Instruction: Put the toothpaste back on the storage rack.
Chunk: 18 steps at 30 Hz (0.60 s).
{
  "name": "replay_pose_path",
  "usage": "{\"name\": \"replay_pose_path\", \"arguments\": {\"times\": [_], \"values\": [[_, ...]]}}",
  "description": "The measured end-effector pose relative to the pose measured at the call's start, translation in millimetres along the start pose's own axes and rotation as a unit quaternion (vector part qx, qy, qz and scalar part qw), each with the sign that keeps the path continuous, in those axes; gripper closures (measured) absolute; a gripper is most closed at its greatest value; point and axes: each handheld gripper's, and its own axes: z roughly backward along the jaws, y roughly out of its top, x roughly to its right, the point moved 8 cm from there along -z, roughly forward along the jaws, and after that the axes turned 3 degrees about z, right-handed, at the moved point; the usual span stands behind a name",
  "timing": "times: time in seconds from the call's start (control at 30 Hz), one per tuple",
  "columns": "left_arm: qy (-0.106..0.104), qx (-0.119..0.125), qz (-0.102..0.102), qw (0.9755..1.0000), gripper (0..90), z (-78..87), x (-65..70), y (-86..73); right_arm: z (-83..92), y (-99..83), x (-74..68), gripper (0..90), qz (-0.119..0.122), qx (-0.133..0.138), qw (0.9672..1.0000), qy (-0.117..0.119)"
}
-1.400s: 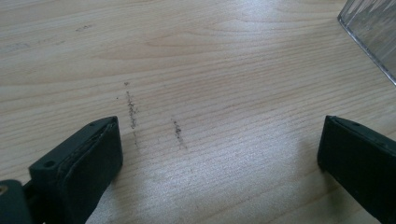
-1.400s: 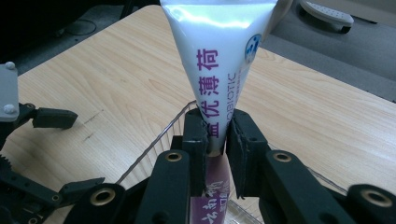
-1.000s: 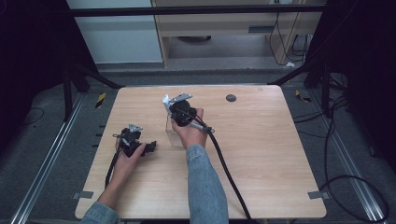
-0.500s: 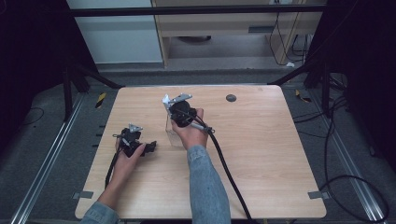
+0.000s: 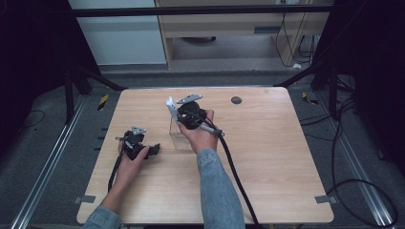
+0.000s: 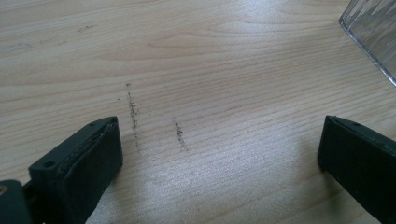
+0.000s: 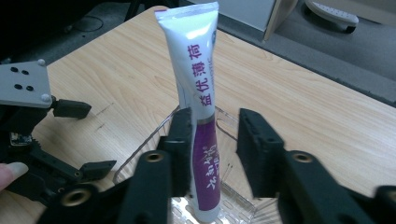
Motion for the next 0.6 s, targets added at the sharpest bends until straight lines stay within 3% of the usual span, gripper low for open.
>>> {"name": "replay_pose_path", "arguments": {"times": [0.17,0.4,0.6], "values": [[-0.001,0.000,-0.001,1.0000,0.0,0.2,0.1,-0.1,1.6,0.2,3.1,45.7,-0.015,-0.003,0.9997,0.019],[-0.003,0.000,-0.003,1.0000,0.0,0.4,0.1,-0.4,10.7,5.6,3.6,34.1,-0.022,0.020,0.9983,0.050],[-0.003,0.000,-0.002,1.0000,0.0,-0.3,0.1,0.3,15.9,2.5,10.6,28.0,-0.024,0.014,0.9978,0.061]]}}
